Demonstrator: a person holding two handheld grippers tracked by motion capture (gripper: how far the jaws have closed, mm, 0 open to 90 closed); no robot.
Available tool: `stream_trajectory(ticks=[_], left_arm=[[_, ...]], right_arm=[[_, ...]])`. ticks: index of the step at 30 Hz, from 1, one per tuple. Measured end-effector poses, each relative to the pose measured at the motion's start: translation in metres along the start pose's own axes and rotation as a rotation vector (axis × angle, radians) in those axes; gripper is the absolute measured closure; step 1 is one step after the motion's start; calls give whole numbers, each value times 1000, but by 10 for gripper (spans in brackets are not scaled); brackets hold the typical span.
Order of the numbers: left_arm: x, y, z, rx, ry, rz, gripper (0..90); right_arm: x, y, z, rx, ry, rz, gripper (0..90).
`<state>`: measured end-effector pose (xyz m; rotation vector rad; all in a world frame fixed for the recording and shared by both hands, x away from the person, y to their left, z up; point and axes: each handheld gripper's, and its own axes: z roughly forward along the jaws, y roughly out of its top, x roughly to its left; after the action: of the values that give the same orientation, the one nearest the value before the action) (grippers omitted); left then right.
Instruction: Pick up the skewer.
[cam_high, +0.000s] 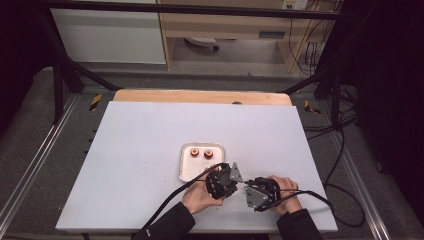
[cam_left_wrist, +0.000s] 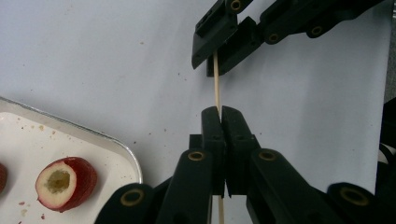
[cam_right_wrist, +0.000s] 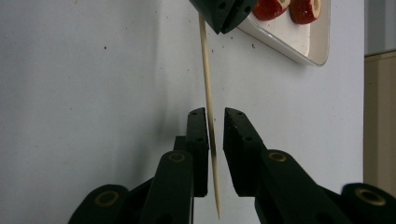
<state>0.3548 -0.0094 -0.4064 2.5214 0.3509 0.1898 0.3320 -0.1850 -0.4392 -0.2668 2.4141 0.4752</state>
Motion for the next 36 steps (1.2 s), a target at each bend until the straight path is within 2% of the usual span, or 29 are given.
stream_trajectory(ticks=[6,15,18,23,26,27,29,33,36], left_arm=[[1,0,0,-3,-3,-3,886],[2,0,-1,1,-5,-2,880],[4,-1,-4,30,7,-9,770],[12,-3,-9,113,17,-56,690],[15,-3,-8,154,20,-84,678],[15,-3,-7,166,17,-90,679],[17,-2,-5,188,18,-95,688],[19,-1,-1,217,-11,-112,742],[19,0,2,232,-27,-112,791]], right_arm=[[1,0,0,11,5,-33,872],[2,2,-2,30,2,-66,892],[1,5,-2,54,-11,-98,893],[1,8,-2,85,-32,-132,892],[-2,12,-1,103,-41,-174,892],[-2,13,-1,120,-44,-171,892],[-3,17,0,126,-47,-204,892],[-5,23,2,141,-56,-252,892],[-5,26,2,145,-62,-262,892]])
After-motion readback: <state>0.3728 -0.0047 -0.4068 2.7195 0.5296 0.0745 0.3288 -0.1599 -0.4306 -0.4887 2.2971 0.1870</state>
